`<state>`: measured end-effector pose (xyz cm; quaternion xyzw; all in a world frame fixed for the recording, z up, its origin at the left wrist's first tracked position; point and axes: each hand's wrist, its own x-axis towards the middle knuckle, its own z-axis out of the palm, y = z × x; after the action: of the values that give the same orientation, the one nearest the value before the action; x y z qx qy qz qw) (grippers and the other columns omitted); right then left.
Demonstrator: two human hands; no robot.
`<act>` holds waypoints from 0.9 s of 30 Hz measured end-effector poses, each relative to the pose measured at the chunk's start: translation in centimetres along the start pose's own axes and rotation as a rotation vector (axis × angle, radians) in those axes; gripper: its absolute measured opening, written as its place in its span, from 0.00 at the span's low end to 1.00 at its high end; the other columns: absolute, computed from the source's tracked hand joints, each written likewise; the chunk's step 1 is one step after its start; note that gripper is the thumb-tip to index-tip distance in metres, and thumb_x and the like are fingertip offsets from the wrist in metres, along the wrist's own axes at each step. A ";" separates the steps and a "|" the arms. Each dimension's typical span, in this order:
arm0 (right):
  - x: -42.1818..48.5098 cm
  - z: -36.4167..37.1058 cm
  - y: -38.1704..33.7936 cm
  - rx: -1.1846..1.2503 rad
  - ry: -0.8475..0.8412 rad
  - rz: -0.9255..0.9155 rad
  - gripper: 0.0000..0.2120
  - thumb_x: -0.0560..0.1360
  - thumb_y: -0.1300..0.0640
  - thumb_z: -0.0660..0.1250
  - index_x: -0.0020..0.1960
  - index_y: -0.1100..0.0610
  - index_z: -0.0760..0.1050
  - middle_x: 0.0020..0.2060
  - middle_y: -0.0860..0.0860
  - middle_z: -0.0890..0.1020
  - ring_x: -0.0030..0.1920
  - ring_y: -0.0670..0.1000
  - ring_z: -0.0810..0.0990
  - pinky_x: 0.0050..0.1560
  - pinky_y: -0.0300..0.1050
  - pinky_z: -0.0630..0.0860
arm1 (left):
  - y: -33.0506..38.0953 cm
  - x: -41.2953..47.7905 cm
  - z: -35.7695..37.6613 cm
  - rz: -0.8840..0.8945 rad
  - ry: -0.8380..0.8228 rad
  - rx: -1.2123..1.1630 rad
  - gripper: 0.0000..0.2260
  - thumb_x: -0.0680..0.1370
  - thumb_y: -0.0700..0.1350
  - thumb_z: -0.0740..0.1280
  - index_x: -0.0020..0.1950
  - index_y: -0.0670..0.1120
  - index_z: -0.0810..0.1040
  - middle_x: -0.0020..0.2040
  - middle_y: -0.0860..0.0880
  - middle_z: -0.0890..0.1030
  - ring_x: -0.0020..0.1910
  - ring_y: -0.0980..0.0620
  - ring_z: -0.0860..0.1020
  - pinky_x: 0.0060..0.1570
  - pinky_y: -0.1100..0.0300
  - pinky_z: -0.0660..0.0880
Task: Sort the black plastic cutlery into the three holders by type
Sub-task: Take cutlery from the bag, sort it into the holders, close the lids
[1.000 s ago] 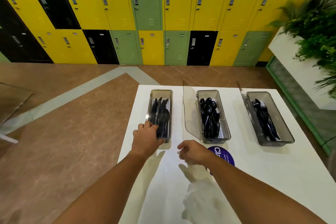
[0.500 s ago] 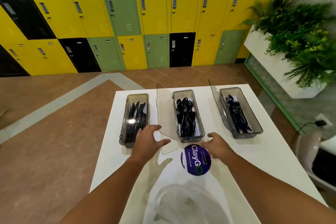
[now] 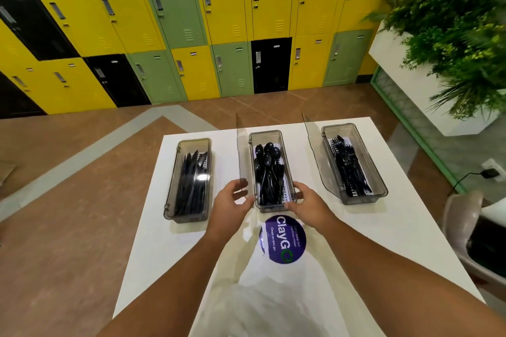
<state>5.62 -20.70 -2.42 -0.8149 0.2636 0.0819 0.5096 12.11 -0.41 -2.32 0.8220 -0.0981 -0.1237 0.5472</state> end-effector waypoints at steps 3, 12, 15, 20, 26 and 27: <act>0.3 -0.1 0.3 0.015 -0.005 0.000 0.30 0.75 0.57 0.72 0.74 0.48 0.66 0.53 0.47 0.79 0.53 0.52 0.80 0.56 0.52 0.79 | 0.5 0.6 1.6 0.012 -0.056 0.051 0.21 0.74 0.43 0.76 0.65 0.56 0.77 0.59 0.59 0.81 0.60 0.59 0.79 0.57 0.60 0.79; 1.0 -0.8 1.1 0.049 -0.035 -0.015 0.30 0.75 0.59 0.73 0.73 0.46 0.68 0.58 0.49 0.80 0.56 0.53 0.81 0.60 0.58 0.79 | 1.2 1.1 5.5 0.111 -0.013 0.608 0.27 0.72 0.55 0.76 0.70 0.51 0.76 0.65 0.54 0.76 0.65 0.53 0.71 0.64 0.57 0.73; 1.1 -0.9 1.5 0.054 -0.059 -0.012 0.31 0.75 0.59 0.72 0.75 0.45 0.67 0.59 0.48 0.79 0.56 0.53 0.81 0.60 0.58 0.78 | 1.1 1.2 5.7 0.136 -0.014 0.664 0.27 0.73 0.56 0.75 0.70 0.51 0.76 0.64 0.54 0.76 0.66 0.53 0.69 0.63 0.57 0.73; 0.9 -1.2 1.9 0.098 -0.108 -0.010 0.30 0.75 0.62 0.71 0.72 0.42 0.68 0.56 0.47 0.79 0.55 0.53 0.80 0.56 0.54 0.79 | 1.0 1.3 5.6 0.154 -0.048 0.740 0.27 0.74 0.54 0.75 0.71 0.49 0.75 0.67 0.52 0.75 0.67 0.51 0.68 0.64 0.55 0.73; -0.4 -3.4 5.8 0.156 -0.174 0.182 0.18 0.75 0.65 0.70 0.64 0.58 0.75 0.46 0.54 0.82 0.39 0.54 0.80 0.32 0.39 0.74 | 1.8 1.3 6.3 0.174 -0.041 0.779 0.27 0.73 0.64 0.71 0.67 0.51 0.78 0.64 0.54 0.76 0.62 0.52 0.71 0.64 0.52 0.69; -0.8 -4.2 6.6 0.193 -0.153 0.223 0.15 0.75 0.65 0.70 0.61 0.60 0.76 0.43 0.55 0.82 0.36 0.54 0.80 0.30 0.38 0.73 | 2.1 1.3 6.5 0.184 -0.056 0.751 0.27 0.73 0.65 0.71 0.65 0.51 0.78 0.63 0.54 0.76 0.62 0.52 0.72 0.64 0.52 0.69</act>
<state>0.95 -26.39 -5.34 -0.7194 0.3196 0.1739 0.5916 11.24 -7.29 -2.91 0.9492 -0.2246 -0.0519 0.2140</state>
